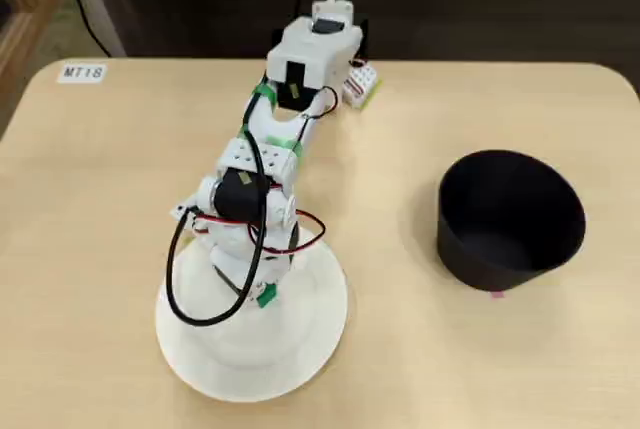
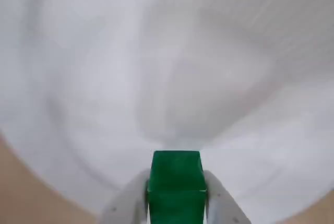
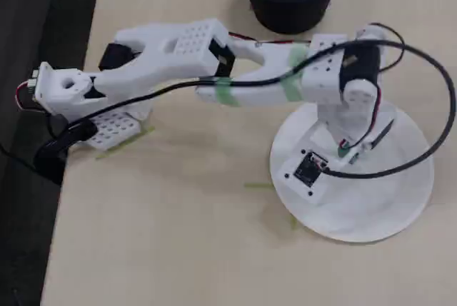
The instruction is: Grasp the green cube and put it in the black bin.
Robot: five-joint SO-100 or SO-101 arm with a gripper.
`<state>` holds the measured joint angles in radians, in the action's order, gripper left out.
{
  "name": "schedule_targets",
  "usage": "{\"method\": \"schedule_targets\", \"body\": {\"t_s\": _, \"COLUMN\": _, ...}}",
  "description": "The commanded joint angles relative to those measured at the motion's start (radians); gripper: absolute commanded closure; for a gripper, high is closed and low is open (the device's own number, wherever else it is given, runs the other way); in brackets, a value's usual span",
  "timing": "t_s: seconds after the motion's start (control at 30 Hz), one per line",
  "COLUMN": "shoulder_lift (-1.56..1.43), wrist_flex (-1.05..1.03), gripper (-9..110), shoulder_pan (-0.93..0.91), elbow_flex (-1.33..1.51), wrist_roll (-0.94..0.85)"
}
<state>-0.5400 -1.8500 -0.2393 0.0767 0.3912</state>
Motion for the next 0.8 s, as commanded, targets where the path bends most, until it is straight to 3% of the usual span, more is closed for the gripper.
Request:
{"method": "schedule_targets", "body": {"t_s": 0.0, "shoulder_lift": -0.141, "wrist_flex": 0.003, "gripper": 102, "shoulder_pan": 0.051, "elbow_flex": -0.227, "wrist_roll": -0.097}}
{"method": "schedule_targets", "body": {"t_s": 0.17, "shoulder_lift": -0.244, "wrist_flex": 0.003, "gripper": 102, "shoulder_pan": 0.198, "elbow_flex": -0.305, "wrist_roll": -0.394}}
{"method": "schedule_targets", "body": {"t_s": 0.37, "shoulder_lift": -0.334, "wrist_flex": -0.006, "gripper": 102, "shoulder_pan": 0.541, "elbow_flex": -0.296, "wrist_roll": -0.680}}
{"method": "schedule_targets", "body": {"t_s": 0.57, "shoulder_lift": -0.337, "wrist_flex": -0.008, "gripper": 102, "shoulder_pan": 0.810, "elbow_flex": -0.282, "wrist_roll": -0.681}}
{"method": "schedule_targets", "body": {"t_s": 0.77, "shoulder_lift": -0.371, "wrist_flex": -0.008, "gripper": 102, "shoulder_pan": 0.884, "elbow_flex": -0.121, "wrist_roll": -0.603}}
